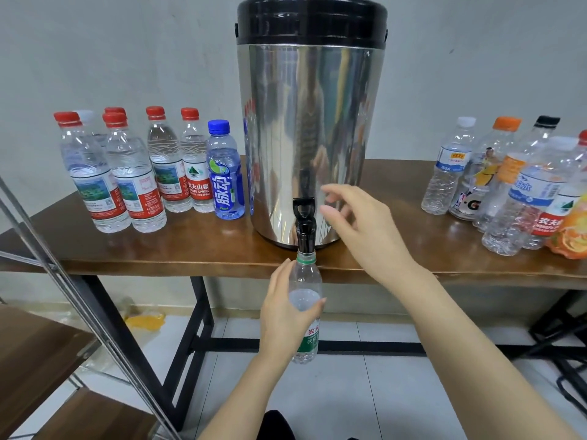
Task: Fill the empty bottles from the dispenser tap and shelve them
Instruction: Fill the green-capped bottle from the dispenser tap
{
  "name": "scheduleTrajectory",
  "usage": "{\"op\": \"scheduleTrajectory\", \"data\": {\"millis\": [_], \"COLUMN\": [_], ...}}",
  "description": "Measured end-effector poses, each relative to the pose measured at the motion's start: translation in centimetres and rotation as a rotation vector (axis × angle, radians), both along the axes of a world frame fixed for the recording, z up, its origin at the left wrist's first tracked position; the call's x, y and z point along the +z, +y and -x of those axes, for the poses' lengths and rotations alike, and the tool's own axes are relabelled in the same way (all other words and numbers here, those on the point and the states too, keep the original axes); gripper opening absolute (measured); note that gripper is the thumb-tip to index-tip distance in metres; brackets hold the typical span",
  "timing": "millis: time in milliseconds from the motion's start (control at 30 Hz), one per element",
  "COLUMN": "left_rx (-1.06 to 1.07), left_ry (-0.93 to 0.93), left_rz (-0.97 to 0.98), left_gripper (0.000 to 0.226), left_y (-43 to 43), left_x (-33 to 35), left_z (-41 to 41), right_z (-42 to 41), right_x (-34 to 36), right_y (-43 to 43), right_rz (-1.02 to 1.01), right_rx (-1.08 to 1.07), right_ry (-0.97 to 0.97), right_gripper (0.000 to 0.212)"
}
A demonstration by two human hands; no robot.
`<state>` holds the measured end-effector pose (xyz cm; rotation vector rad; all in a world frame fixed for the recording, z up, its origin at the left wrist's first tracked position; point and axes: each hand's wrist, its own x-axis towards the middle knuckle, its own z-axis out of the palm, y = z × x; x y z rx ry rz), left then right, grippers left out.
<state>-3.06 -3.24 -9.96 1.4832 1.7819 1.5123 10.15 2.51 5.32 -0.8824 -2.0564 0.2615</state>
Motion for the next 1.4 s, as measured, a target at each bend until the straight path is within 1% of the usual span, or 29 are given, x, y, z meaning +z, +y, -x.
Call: {"op": "scheduleTrajectory", "data": {"millis": [67,133,167,267,400,500,567,633,700,733,767,833,933,1067,1133,1267,1400], "left_rx": [-0.001,0.003,0.007,0.017,0.029,0.04,0.041,0.041,0.039,0.041,0.044,0.044,0.04,0.046,0.04,0.044,0.056], "left_ry": [-0.011,-0.02,-0.019,-0.008,0.01,0.021,0.02,0.01,0.009,0.01,0.009,0.007,0.007,0.024,0.021,0.028,0.047], "left_rz": [-0.009,-0.019,-0.02,-0.028,-0.038,-0.035,-0.04,-0.045,-0.045,-0.045,-0.042,-0.038,-0.043,-0.034,-0.025,-0.021,-0.011], "left_gripper": [0.083,0.081,0.081,0.082,0.083,0.083,0.083,0.08,0.077,0.077,0.078,0.082,0.083,0.082,0.082,0.082,0.082], "left_y": [0.0,0.1,0.1,0.1,0.3,0.4,0.4,0.3,0.3,0.3,0.3,0.4,0.6,0.6,0.6,0.6,0.6], "left_x": [0.0,-0.1,-0.1,-0.1,-0.1,-0.1,-0.2,0.0,0.2,0.2,0.1,-0.1,-0.2,-0.1,-0.1,0.0,0.1], "left_z": [0.1,0.2,0.3,0.5,0.5,0.5,0.5,0.4,0.4,0.4,0.4,0.4,0.5,0.5,0.6,0.6,0.6], "right_z": [1.6,2.9,3.3,3.9,3.7,3.1,2.7,2.5,2.8,2.9,3.1,3.1,2.5,1.2,0.7,1.1,2.2], "right_x": [0.9,1.2,1.2,0.3,-1.8,-4.4,-5.8,-6.0,-5.6,-5.4,-5.3,-5.5,-5.7,-5.7,-6.0,-7.4,-8.1], "right_y": [-0.5,-0.3,-0.1,0.3,0.4,0.0,-0.3,-0.5,-0.7,-0.9,-1.1,-1.2,-0.8,0.5,1.4,2.2,1.5], "right_rz": [0.015,0.016,0.006,-0.039,-0.283,-0.459,-0.503,-0.497,-0.428,-0.39,-0.374,-0.387,-0.353,-0.354,-0.342,-0.205,-0.191], "right_rx": [0.024,0.021,0.019,0.017,0.019,0.012,0.013,-0.008,-0.084,-0.126,-0.159,-0.181,-0.107,-0.029,0.021,0.056,-0.018], "right_ry": [-0.114,-0.213,-0.216,-0.111,-0.05,-0.016,0.018,0.01,-0.027,-0.027,-0.012,0.031,0.103,0.05,0.056,0.238,0.343], "right_gripper": [0.037,0.03,0.023,0.009,0.002,0.015,0.018,0.014,0.033,0.038,0.038,0.03,0.019,0.019,0.02,0.022,0.024]}}
